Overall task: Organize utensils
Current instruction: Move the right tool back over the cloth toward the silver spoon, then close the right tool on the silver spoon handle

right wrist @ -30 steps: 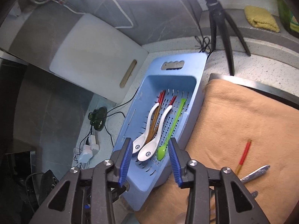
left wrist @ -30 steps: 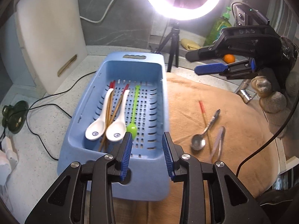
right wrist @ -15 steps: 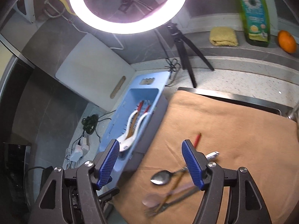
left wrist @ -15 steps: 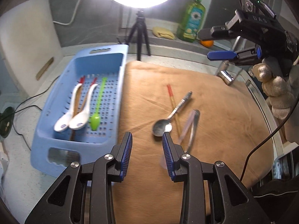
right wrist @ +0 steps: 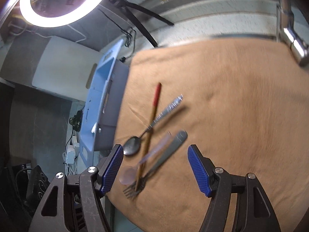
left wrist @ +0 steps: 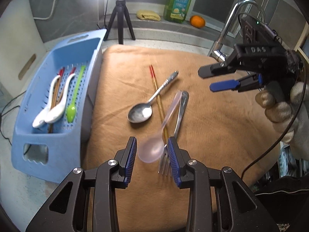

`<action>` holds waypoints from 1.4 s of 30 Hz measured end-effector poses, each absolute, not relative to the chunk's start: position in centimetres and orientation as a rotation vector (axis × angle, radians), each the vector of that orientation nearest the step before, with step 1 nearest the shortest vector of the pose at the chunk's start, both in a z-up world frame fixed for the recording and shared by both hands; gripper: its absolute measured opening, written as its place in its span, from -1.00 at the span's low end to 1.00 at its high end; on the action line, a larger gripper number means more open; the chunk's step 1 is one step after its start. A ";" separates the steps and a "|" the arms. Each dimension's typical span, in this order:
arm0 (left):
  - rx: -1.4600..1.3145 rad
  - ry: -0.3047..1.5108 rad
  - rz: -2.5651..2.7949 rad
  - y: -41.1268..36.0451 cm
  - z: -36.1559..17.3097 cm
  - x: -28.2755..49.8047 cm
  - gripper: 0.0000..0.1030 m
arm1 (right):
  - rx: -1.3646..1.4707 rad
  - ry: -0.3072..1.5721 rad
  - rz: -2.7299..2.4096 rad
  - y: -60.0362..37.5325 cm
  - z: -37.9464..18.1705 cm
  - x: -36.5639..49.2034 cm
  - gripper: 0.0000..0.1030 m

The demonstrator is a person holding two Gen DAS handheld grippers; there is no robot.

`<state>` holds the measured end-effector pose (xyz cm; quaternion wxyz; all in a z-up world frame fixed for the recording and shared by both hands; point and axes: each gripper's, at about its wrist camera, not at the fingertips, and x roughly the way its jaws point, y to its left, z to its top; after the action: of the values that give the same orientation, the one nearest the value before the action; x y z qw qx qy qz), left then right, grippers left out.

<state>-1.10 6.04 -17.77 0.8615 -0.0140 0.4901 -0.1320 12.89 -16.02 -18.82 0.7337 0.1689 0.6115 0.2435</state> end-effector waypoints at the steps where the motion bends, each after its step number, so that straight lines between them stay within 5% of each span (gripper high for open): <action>1: -0.030 1.032 -0.276 6.1 -17.9 -1.2 -0.39 | 0.384 1.357 0.534 -16.0 -19.4 12.7 0.17; 24: -0.046 1.057 -0.309 6.0 -18.5 -1.3 -0.39 | 0.440 1.463 0.516 -14.0 -22.8 12.4 -0.44; 42: 0.097 1.083 -0.330 5.2 -18.8 3.7 -0.39 | 0.486 1.392 0.496 -13.1 -21.0 15.9 -0.46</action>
<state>3.70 5.22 -18.82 0.8428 0.0459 0.5130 -0.1564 15.95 -13.09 -21.04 0.7125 0.2190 0.6279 0.2240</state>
